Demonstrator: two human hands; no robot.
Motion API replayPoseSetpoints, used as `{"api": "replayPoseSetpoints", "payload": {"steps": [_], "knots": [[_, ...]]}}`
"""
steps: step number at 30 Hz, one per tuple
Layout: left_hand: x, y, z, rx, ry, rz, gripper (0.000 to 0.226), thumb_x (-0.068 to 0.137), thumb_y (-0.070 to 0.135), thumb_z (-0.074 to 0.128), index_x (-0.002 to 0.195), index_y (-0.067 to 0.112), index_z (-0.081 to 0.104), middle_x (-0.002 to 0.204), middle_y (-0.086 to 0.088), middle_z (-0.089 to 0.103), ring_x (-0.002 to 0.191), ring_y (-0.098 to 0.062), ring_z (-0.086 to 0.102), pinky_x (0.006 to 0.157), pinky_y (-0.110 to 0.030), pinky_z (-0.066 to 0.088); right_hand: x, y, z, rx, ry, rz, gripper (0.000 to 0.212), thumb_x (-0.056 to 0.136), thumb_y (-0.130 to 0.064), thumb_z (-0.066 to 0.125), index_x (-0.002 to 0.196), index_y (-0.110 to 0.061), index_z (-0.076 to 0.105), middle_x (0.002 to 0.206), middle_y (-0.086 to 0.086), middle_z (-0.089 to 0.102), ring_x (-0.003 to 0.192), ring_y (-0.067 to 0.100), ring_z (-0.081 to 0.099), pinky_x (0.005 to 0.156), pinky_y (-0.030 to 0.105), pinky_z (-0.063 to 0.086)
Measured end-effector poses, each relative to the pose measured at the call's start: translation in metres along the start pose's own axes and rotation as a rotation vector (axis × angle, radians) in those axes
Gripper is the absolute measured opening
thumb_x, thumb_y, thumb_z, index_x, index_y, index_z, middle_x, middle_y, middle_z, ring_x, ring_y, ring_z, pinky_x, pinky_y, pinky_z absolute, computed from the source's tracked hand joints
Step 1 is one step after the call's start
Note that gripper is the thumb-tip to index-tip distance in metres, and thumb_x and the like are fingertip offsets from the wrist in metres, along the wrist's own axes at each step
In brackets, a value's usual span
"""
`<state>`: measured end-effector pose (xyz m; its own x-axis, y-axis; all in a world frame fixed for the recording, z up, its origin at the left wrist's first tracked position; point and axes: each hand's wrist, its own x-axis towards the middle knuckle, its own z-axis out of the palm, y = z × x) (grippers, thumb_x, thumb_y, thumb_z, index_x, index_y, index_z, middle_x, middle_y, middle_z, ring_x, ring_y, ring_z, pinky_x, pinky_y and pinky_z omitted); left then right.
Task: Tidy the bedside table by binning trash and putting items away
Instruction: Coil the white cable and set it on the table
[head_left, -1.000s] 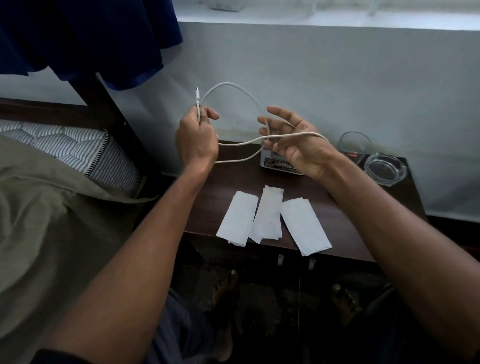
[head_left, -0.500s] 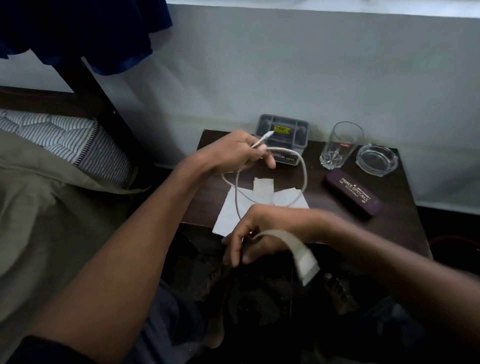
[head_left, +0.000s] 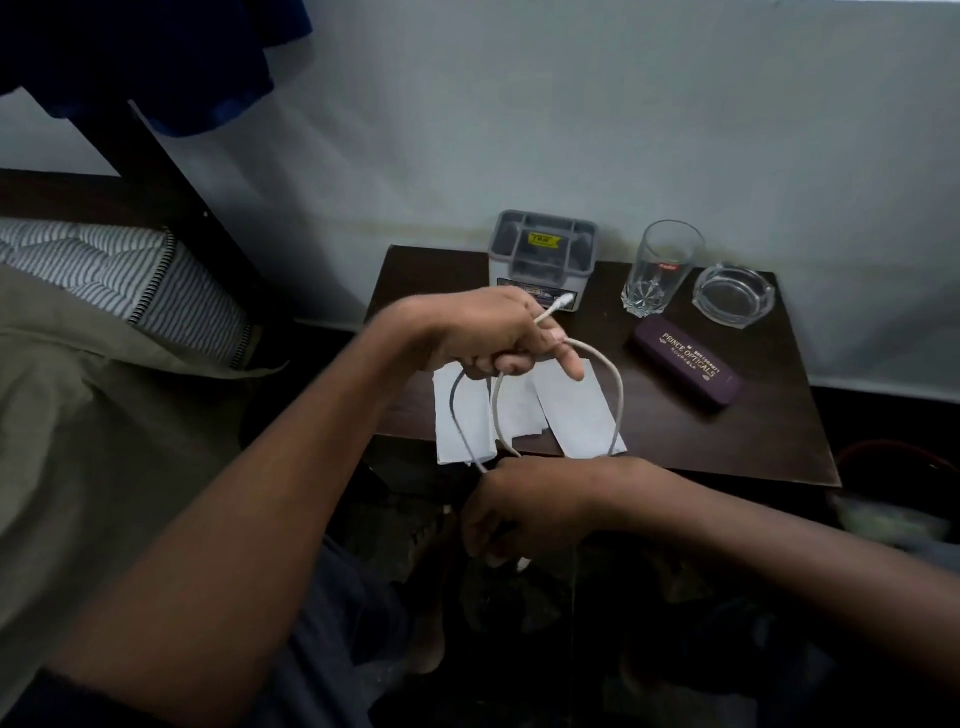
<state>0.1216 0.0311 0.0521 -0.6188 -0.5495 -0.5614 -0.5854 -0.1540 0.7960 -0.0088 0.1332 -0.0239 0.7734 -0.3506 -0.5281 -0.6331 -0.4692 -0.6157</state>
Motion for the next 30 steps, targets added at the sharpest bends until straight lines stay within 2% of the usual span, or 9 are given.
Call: {"api": "replayPoseSetpoints", "payload": {"steps": [5,8,12,15,18,20,22,27,30], "knots": [[0.009,-0.005,0.014,0.079,-0.053,-0.123,0.042,0.115,0.030,0.040,0.121,0.011,0.077,0.056,0.000,0.063,0.041,-0.008,0.027,0.044,-0.024,0.019,-0.033,0.004,-0.032,0.083,-0.200,0.175,0.019,0.098,-0.029,0.074,0.108,-0.015,0.082,0.105,0.002,0.082,0.092,0.017,0.074,0.086,0.035,0.060],[0.011,0.000,0.021,0.096,-0.160,-0.167,0.046,0.115,0.037,0.035,0.129,0.011,0.071,0.090,-0.013,0.082,0.043,-0.007,0.027,0.041,-0.021,0.020,-0.054,0.019,-0.051,0.197,-0.267,0.438,0.026,0.102,-0.025,0.069,0.108,-0.001,0.079,0.105,0.017,0.082,0.088,0.021,0.075,0.084,0.041,0.066],[0.008,0.003,0.027,0.109,-0.290,-0.219,0.042,0.115,0.032,0.041,0.134,0.005,0.067,0.114,-0.017,0.080,0.044,-0.007,0.045,0.040,-0.016,0.035,-0.069,0.040,-0.065,0.110,-0.282,0.698,0.022,0.102,-0.023,0.068,0.099,-0.004,0.079,0.085,0.012,0.082,0.068,0.020,0.074,0.059,0.030,0.065],[0.006,0.005,0.029,0.139,-0.334,-0.219,0.045,0.115,0.035,0.040,0.140,0.007,0.064,0.122,-0.018,0.078,0.047,-0.011,0.057,0.045,-0.018,0.047,-0.073,0.051,-0.068,0.086,-0.257,0.789,0.021,0.102,-0.022,0.069,0.089,-0.007,0.076,0.072,0.008,0.079,0.061,0.019,0.073,0.058,0.031,0.065],[0.005,0.009,0.027,0.178,-0.328,-0.156,0.045,0.115,0.039,0.037,0.141,0.015,0.065,0.122,-0.013,0.079,0.046,-0.010,0.054,0.047,-0.018,0.044,-0.074,0.051,-0.072,0.034,-0.148,0.752,0.016,0.099,-0.019,0.070,0.091,-0.007,0.076,0.089,0.012,0.084,0.069,0.021,0.075,0.069,0.034,0.067],[0.007,0.009,0.024,0.163,-0.299,-0.099,0.047,0.115,0.041,0.037,0.134,0.013,0.069,0.118,-0.008,0.081,0.047,-0.008,0.043,0.045,-0.017,0.034,-0.072,0.052,-0.075,-0.059,0.028,0.685,0.007,0.092,-0.024,0.077,0.089,-0.019,0.074,0.083,0.007,0.082,0.066,0.018,0.074,0.068,0.033,0.065],[0.011,0.007,0.024,0.118,-0.211,-0.063,0.048,0.112,0.046,0.041,0.121,0.010,0.071,0.104,-0.004,0.082,0.049,-0.007,0.034,0.044,-0.019,0.027,-0.065,0.055,-0.074,-0.077,0.205,0.609,0.022,0.084,-0.031,0.085,0.087,-0.029,0.063,0.092,0.001,0.077,0.082,0.021,0.074,0.078,0.035,0.062],[0.021,0.004,0.024,-0.071,0.104,-0.002,0.052,0.108,0.059,0.036,0.095,0.016,0.062,0.067,0.003,0.057,0.046,-0.005,0.037,0.043,-0.018,0.031,-0.053,0.056,-0.076,0.708,0.413,0.253,0.032,0.087,0.004,0.079,0.117,0.002,0.067,0.109,0.006,0.069,0.112,0.025,0.071,0.108,0.051,0.056],[0.026,0.006,0.021,-0.309,0.245,0.014,0.042,0.113,0.045,0.039,0.089,0.019,0.061,0.063,0.005,0.056,0.050,-0.006,0.044,0.044,-0.017,0.039,-0.047,0.048,-0.082,1.072,0.422,0.081,0.021,0.086,0.010,0.070,0.096,-0.008,0.070,0.095,0.001,0.073,0.109,0.020,0.071,0.111,0.044,0.051]]}}
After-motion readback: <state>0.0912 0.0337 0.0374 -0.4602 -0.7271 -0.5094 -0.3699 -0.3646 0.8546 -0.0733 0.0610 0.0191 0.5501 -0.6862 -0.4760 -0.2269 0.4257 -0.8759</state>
